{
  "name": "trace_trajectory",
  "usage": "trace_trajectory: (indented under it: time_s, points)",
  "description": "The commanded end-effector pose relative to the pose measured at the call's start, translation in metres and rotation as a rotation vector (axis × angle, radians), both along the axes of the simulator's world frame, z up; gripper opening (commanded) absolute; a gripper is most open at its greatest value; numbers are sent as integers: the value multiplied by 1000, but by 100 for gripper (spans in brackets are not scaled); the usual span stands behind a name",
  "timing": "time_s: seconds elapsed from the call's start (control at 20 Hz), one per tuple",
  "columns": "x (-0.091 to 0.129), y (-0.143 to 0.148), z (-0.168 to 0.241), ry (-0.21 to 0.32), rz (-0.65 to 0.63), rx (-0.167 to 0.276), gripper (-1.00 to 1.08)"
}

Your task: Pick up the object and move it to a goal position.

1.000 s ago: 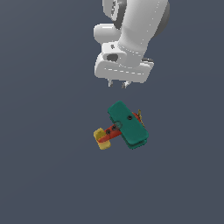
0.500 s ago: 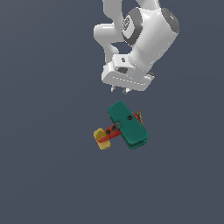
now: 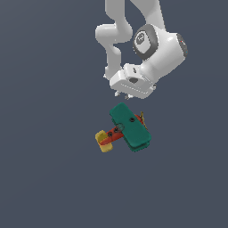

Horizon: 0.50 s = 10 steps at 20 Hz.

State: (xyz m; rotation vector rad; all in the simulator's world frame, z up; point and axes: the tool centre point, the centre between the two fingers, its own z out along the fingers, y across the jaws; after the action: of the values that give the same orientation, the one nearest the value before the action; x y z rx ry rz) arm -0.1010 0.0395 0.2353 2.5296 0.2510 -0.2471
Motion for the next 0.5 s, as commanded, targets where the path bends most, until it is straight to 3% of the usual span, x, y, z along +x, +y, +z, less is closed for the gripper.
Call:
trace_trajectory:
  time_s: [0.0,0.45]
  points:
    - [-3,2,-7,4,13,-47,28]
    - [-11,7,-31,2,71,-212,28]
